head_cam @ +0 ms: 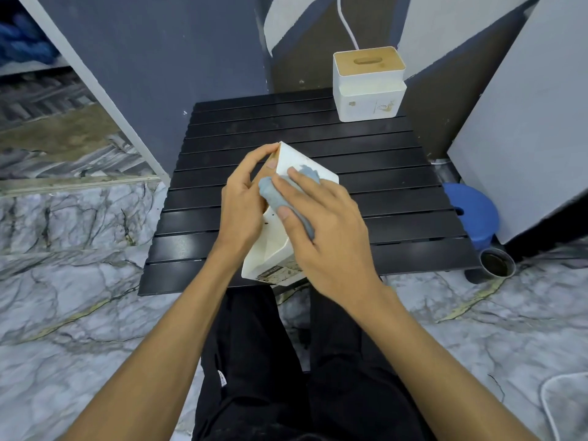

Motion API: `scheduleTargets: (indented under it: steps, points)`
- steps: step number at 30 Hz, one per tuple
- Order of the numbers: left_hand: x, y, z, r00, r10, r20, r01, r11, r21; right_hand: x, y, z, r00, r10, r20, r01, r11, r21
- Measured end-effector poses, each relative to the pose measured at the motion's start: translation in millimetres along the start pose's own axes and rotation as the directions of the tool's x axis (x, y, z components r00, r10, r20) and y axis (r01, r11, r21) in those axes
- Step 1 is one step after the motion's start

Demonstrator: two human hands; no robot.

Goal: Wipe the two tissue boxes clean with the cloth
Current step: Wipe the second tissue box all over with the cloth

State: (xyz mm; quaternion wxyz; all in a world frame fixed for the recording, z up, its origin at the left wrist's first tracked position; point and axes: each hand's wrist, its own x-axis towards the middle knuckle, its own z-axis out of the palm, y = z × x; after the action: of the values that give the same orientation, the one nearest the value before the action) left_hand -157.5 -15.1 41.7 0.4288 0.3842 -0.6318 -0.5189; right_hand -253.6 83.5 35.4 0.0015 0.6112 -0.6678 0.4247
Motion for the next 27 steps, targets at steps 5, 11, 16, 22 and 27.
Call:
scheduleTargets:
  steps: [5,11,16,22,27]
  points:
    - [-1,0,3,1.000,0.008,0.009,-0.008,1.000,0.010,21,21,8,0.983,0.181,-0.041,-0.178,0.981,0.072]
    - [0,0,4,1.000,0.011,0.024,-0.011,1.000,-0.001,-10,12,-2,0.991,0.131,-0.037,-0.128,0.990,0.059]
    - [1,-2,4,0.999,0.009,0.039,-0.008,1.000,-0.009,20,27,6,0.992,0.127,-0.022,-0.124,0.989,0.084]
    - [3,-2,4,1.000,-0.013,0.026,0.014,1.000,-0.023,19,44,7,0.964,0.266,-0.017,-0.261,0.955,0.142]
    - [5,-4,1,0.999,-0.010,0.046,0.010,1.000,-0.018,9,29,2,0.984,0.174,-0.027,-0.171,0.981,0.092]
